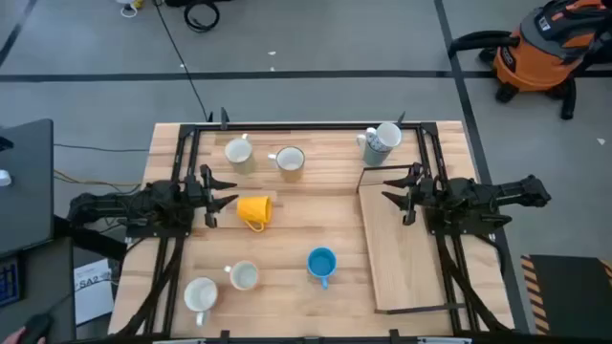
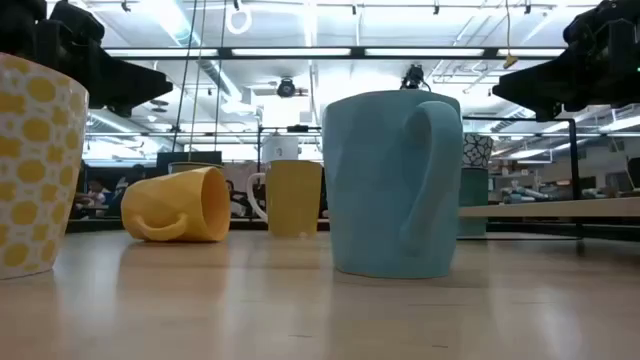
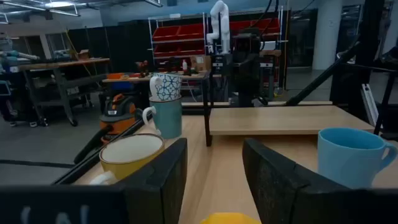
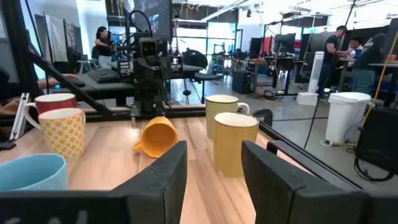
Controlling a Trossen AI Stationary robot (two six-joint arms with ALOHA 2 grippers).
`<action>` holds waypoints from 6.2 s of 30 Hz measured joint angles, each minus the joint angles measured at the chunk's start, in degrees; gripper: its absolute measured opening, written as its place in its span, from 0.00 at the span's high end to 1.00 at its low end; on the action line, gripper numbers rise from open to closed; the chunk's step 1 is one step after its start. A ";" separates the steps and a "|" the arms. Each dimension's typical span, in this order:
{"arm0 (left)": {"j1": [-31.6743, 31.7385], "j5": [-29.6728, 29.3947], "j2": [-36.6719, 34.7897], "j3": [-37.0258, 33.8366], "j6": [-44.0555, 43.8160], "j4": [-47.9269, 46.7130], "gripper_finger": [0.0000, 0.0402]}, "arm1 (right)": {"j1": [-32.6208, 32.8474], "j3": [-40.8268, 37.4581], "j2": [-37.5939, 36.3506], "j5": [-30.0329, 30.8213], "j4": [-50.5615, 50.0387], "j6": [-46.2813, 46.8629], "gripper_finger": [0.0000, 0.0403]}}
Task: Place coffee mugs
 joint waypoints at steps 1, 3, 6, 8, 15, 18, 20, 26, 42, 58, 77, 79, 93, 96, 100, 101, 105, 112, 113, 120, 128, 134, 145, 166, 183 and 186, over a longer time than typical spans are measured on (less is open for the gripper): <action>0.00 0.00 0.00 -0.02 0.02 0.00 0.60 | -0.02 0.00 -0.02 0.00 0.00 0.00 0.61; 0.01 -0.01 0.00 -0.02 0.01 0.00 0.60 | 0.00 0.00 0.00 0.00 0.00 0.00 0.61; 0.02 -0.01 0.00 -0.02 0.01 0.00 0.60 | -0.01 0.00 -0.01 0.00 0.01 0.00 0.61; 0.00 -0.01 0.00 -0.02 0.02 0.00 0.60 | 0.00 0.00 -0.02 0.00 0.00 0.00 0.61; 0.01 0.00 0.00 -0.02 0.00 0.00 0.60 | -0.01 0.00 0.00 0.00 0.01 0.00 0.61; 0.00 0.00 0.00 -0.02 0.00 0.00 0.60 | -0.01 0.00 0.00 0.00 0.01 0.00 0.61; 0.02 0.00 0.00 -0.02 0.02 0.00 0.60 | 0.00 0.00 0.00 0.00 0.00 0.00 0.61; 0.01 0.00 0.00 -0.01 0.00 0.00 0.60 | -0.02 0.00 0.00 0.00 0.00 0.00 0.61; 0.01 0.00 0.00 -0.01 0.00 0.00 0.60 | -0.02 0.00 0.00 0.00 0.01 0.00 0.61; 0.00 -0.01 0.00 -0.02 0.00 0.00 0.60 | 0.00 0.00 0.00 0.00 0.00 0.00 0.61; 0.02 -0.02 0.00 -0.02 -0.02 0.02 0.60 | -0.02 0.00 -0.02 0.00 1.87 0.02 0.61; 0.02 0.00 0.00 -0.02 0.00 0.02 0.60 | -0.01 0.00 0.00 0.00 3.79 0.02 0.61; 0.00 0.00 0.00 -0.02 0.00 0.04 0.60 | -0.02 0.07 -0.02 2.30 27.16 0.16 0.61; 0.00 -0.02 0.00 -0.02 0.00 0.04 0.60 | -0.02 1.91 0.29 6.23 26.49 1.86 0.61; 0.01 -0.01 0.00 -0.02 -0.01 0.09 0.60 | -0.02 6.98 2.56 11.17 21.84 2.44 0.61; 0.00 -0.02 0.00 -0.01 0.00 0.09 0.60 | -0.02 8.64 3.48 12.26 19.99 2.41 0.61; 0.02 -0.02 0.00 -0.02 -0.02 0.09 0.60 | -0.04 16.84 7.99 18.39 9.61 2.38 0.61; 0.00 -0.02 0.00 -0.02 -0.02 0.09 0.60 | -2.33 32.94 17.78 24.53 -8.65 2.36 0.61; 0.02 -0.02 0.00 0.00 -0.02 0.09 0.60 | -3.15 35.02 19.06 24.53 -10.97 2.36 0.61; 0.01 -0.02 0.00 -0.02 -0.02 0.08 0.60 | -11.24 45.75 27.36 23.75 -19.68 2.56 0.61; 0.00 -0.02 0.00 -0.02 -0.04 0.07 0.60 | -24.28 49.64 37.82 10.01 -20.83 2.56 0.61; 0.00 -0.01 0.00 -0.02 -0.04 0.04 0.60 | -37.12 54.33 46.56 -2.41 -26.99 2.57 0.61; 0.02 0.00 0.00 0.00 -0.07 0.04 0.60 | -55.26 68.06 61.23 -19.82 -48.99 -2.72 0.61; 0.02 0.00 0.00 -0.02 -0.09 0.02 0.60 | -62.81 70.90 72.74 -28.48 -57.26 -17.72 0.61; 0.00 -0.01 0.00 -0.02 -0.09 0.02 0.60 | -62.97 70.90 74.90 -29.68 -59.47 -27.69 0.61; 0.01 0.00 0.00 -0.02 -0.07 0.02 0.60 | -63.09 70.90 75.89 -29.33 -59.43 -27.69 0.61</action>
